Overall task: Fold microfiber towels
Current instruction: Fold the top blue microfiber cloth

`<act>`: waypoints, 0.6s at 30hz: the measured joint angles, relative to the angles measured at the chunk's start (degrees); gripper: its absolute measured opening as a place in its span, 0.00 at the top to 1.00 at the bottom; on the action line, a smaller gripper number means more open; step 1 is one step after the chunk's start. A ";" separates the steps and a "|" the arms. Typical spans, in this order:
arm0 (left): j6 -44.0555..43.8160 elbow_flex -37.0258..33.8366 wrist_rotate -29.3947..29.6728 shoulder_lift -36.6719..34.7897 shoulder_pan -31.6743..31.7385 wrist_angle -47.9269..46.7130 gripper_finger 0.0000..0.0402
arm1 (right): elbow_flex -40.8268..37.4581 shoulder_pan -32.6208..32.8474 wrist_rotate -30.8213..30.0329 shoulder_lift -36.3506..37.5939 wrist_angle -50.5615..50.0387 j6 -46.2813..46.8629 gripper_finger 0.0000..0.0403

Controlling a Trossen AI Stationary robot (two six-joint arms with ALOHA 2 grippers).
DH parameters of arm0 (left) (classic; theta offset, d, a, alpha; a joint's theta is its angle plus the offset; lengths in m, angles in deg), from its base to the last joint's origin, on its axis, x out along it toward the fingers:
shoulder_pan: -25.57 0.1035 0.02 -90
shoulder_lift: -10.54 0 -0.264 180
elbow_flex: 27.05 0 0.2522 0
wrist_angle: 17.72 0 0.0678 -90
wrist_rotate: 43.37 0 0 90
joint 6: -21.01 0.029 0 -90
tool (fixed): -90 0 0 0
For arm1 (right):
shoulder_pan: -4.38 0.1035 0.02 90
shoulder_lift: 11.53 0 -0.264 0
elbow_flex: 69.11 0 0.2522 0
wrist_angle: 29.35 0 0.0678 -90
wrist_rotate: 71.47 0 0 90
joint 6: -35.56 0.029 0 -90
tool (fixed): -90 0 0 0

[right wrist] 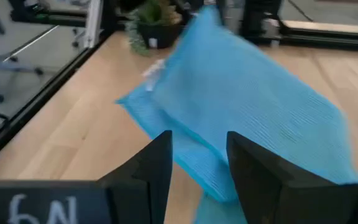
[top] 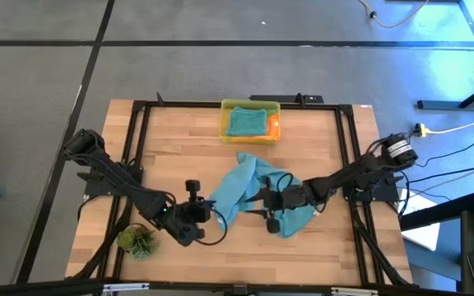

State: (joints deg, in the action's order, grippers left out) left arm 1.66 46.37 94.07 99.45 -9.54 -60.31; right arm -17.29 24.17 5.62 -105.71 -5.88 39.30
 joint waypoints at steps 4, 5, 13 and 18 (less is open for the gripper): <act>0.15 0.00 0.71 0.00 0.11 0.21 1.00 | 4.21 0.49 0.70 -5.29 0.00 -5.86 0.62; 0.15 0.00 0.56 0.00 0.06 0.05 1.00 | 5.00 0.66 -0.08 -6.11 -0.90 -7.77 0.62; -4.35 -0.07 1.35 -3.01 -5.05 -6.41 1.00 | 6.59 1.05 -16.43 -7.62 -14.11 -12.59 0.61; -4.57 -0.02 3.22 -4.50 -7.97 -6.67 1.00 | 6.57 0.44 -16.45 -9.57 -15.79 -11.75 0.52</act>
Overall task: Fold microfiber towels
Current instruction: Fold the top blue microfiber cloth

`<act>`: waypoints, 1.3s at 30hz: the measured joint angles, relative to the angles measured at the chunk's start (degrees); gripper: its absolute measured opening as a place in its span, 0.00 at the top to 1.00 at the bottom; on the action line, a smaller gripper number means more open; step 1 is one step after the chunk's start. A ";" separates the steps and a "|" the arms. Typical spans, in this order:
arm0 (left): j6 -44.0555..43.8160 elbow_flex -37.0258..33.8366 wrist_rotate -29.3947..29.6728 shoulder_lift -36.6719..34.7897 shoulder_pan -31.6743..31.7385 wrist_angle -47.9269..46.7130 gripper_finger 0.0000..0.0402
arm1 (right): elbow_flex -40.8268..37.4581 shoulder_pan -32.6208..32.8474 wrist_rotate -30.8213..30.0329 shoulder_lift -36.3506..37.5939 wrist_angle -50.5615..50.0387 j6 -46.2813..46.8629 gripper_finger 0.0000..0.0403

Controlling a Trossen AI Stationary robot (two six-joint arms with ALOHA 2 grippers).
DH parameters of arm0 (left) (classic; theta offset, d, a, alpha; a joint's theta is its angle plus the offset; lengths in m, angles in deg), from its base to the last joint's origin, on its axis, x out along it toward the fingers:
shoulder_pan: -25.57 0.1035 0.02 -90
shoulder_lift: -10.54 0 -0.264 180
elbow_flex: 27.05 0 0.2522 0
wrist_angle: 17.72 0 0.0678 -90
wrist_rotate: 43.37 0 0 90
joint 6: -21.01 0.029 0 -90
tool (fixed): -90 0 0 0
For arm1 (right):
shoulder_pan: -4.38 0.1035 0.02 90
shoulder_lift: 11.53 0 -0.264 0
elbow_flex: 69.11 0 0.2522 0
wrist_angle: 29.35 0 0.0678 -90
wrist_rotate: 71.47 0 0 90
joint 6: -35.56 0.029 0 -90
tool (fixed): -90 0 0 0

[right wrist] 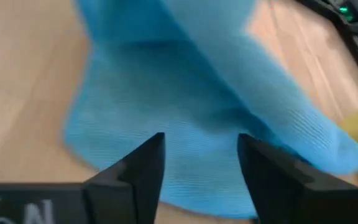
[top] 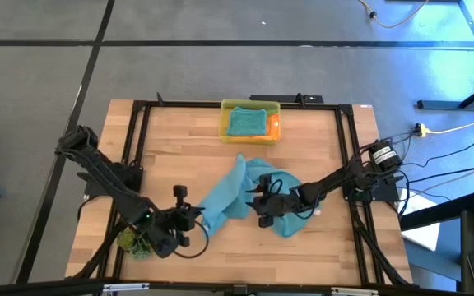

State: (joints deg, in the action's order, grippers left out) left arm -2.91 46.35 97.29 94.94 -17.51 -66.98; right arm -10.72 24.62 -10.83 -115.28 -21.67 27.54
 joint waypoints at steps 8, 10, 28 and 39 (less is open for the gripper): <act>-1.11 0.00 0.84 -0.13 -1.38 -0.04 1.00 | 0.00 -2.55 -3.94 -0.69 3.05 -2.16 0.30; -1.09 0.00 0.84 -0.13 -1.63 -0.08 1.00 | 0.00 -3.99 -4.01 -0.69 2.98 -2.83 0.26; -4.00 0.00 2.84 -0.57 -2.02 -3.05 1.00 | 0.05 -14.67 8.31 -0.69 6.86 -19.33 0.23; 6.52 0.07 4.97 -6.39 -0.45 2.75 1.00 | 3.38 -15.94 12.54 -0.69 7.03 -21.30 0.48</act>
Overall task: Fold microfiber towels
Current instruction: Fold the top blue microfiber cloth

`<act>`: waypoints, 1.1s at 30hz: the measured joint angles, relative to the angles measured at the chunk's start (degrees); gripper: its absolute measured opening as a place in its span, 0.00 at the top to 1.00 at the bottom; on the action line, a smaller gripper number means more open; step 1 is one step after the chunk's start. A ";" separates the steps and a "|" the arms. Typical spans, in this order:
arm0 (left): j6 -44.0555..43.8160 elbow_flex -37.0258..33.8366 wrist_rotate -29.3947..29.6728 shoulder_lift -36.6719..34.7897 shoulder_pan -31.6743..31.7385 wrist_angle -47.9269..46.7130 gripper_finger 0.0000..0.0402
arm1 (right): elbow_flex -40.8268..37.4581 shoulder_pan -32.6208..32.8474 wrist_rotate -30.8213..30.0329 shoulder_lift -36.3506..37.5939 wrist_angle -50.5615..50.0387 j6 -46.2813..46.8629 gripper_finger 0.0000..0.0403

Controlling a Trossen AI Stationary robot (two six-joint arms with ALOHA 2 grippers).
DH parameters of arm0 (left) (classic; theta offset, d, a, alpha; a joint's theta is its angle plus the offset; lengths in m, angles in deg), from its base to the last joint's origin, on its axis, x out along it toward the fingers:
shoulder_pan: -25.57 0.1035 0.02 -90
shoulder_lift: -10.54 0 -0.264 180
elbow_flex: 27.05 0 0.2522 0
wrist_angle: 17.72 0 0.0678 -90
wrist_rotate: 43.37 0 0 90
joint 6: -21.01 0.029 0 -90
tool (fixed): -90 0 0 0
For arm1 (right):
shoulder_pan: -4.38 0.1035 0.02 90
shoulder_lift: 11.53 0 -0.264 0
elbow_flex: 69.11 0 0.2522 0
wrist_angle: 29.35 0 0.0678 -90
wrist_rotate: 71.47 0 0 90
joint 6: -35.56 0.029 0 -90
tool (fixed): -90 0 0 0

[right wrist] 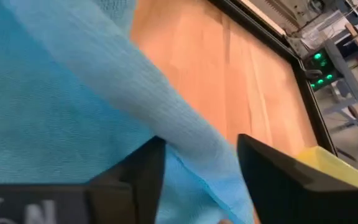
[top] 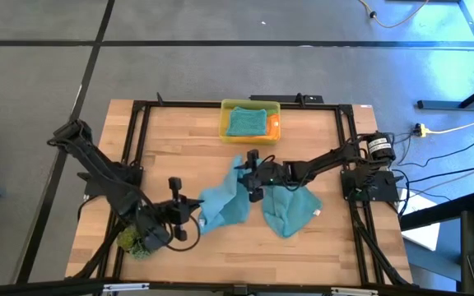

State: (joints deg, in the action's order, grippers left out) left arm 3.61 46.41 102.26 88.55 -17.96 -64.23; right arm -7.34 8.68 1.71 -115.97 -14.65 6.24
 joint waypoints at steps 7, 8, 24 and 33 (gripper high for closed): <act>1.52 0.04 0.13 -3.75 3.23 0.34 1.00 | 3.81 1.47 -2.33 0.28 -0.83 0.37 0.64; 1.52 0.04 -0.36 -3.83 3.79 0.23 1.00 | 4.76 2.21 -3.51 0.29 -0.86 0.39 0.64; -4.66 0.04 -2.86 -3.88 13.79 0.25 1.00 | 26.22 15.84 -21.32 0.63 -28.05 14.66 0.45; -5.72 0.04 -2.80 -3.88 14.82 0.29 1.00 | 24.45 18.30 -19.50 0.61 -26.40 17.10 0.46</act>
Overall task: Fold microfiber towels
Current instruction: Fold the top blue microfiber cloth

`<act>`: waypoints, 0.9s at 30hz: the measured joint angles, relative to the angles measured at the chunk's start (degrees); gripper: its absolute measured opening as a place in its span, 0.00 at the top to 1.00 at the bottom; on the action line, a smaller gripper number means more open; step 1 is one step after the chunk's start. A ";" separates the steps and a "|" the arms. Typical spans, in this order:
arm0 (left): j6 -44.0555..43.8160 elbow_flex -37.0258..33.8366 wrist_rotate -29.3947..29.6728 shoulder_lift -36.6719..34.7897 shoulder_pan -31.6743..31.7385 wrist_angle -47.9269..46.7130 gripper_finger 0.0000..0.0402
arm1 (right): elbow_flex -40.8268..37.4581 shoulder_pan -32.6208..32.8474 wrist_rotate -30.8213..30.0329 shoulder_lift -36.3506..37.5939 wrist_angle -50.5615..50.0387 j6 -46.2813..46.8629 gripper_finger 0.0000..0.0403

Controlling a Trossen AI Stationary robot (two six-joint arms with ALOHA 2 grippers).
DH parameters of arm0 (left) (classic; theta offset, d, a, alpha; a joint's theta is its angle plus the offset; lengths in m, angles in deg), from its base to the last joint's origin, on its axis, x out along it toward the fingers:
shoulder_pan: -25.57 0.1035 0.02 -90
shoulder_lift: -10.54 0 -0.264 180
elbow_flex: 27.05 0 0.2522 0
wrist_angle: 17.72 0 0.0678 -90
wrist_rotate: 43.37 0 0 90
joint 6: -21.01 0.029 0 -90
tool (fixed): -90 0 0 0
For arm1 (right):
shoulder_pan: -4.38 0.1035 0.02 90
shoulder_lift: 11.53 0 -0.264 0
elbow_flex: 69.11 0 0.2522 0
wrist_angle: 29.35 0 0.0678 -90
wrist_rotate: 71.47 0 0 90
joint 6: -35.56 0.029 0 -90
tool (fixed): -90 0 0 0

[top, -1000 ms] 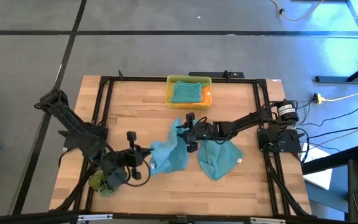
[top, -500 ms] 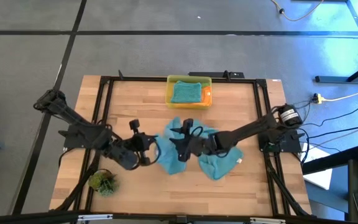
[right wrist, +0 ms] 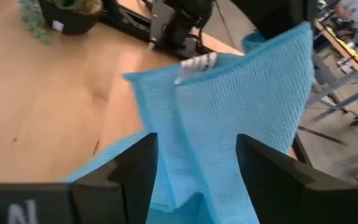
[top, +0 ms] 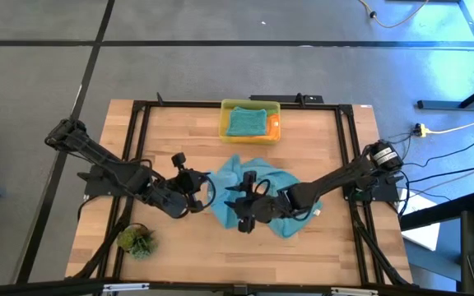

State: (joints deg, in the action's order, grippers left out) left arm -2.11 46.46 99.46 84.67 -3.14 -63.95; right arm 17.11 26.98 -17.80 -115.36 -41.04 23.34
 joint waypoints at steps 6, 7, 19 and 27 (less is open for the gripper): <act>-0.75 0.00 0.12 0.00 0.00 0.23 1.00 | -0.18 0.62 -2.72 -0.27 1.71 -0.46 0.46; -0.79 0.00 0.15 0.00 0.10 0.57 1.00 | -0.18 0.63 -3.22 -0.58 1.90 -0.76 0.46; -0.49 -0.02 -0.94 0.00 2.49 3.39 1.00 | -0.27 0.63 -16.67 -7.00 8.25 -9.66 0.46; -0.49 -0.02 -1.30 0.00 2.49 3.50 1.00 | -0.27 0.50 -19.55 -7.23 9.58 -10.16 0.46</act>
State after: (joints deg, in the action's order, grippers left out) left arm -2.61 46.44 98.17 84.67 -0.65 -60.45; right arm 16.84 27.47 -37.35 -122.60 -31.46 13.18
